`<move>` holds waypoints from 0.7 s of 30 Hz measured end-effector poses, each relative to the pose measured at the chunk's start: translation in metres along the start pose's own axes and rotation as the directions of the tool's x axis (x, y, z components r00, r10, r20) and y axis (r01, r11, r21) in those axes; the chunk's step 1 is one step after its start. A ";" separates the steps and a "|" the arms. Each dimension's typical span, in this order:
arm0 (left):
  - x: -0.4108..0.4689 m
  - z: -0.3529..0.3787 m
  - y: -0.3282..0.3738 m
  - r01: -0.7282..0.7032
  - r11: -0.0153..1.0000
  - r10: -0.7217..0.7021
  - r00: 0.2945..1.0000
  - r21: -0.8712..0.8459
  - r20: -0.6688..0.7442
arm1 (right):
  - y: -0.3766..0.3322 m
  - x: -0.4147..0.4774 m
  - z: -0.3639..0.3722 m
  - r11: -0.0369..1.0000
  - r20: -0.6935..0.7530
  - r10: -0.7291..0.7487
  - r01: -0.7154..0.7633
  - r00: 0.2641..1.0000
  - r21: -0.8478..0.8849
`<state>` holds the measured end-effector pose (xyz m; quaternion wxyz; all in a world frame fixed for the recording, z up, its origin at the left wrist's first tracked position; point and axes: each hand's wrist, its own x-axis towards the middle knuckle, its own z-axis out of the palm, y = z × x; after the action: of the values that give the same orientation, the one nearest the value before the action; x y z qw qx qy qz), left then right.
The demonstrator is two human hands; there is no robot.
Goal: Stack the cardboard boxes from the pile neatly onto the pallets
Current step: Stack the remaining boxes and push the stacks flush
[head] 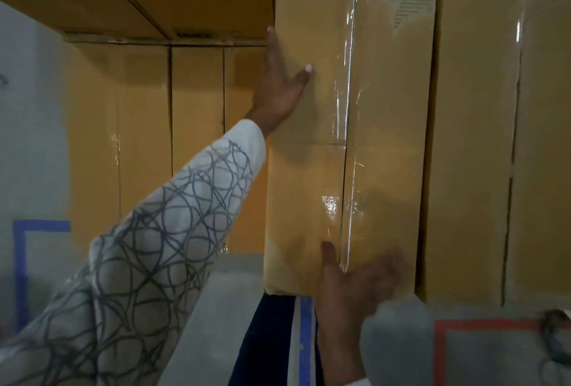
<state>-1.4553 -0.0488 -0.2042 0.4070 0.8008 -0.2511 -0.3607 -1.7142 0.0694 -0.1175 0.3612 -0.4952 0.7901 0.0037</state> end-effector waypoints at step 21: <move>0.033 -0.012 -0.006 -0.050 0.897 0.020 0.997 -0.440 -0.073 | -0.287 0.160 0.103 0.024 0.495 -0.818 0.878 0.291 -0.478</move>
<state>-1.4244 -0.0629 -0.2168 0.5924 0.6946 -0.1633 -0.3741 -1.4702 -0.1646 -0.1842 0.1099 -0.9557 0.2543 0.0991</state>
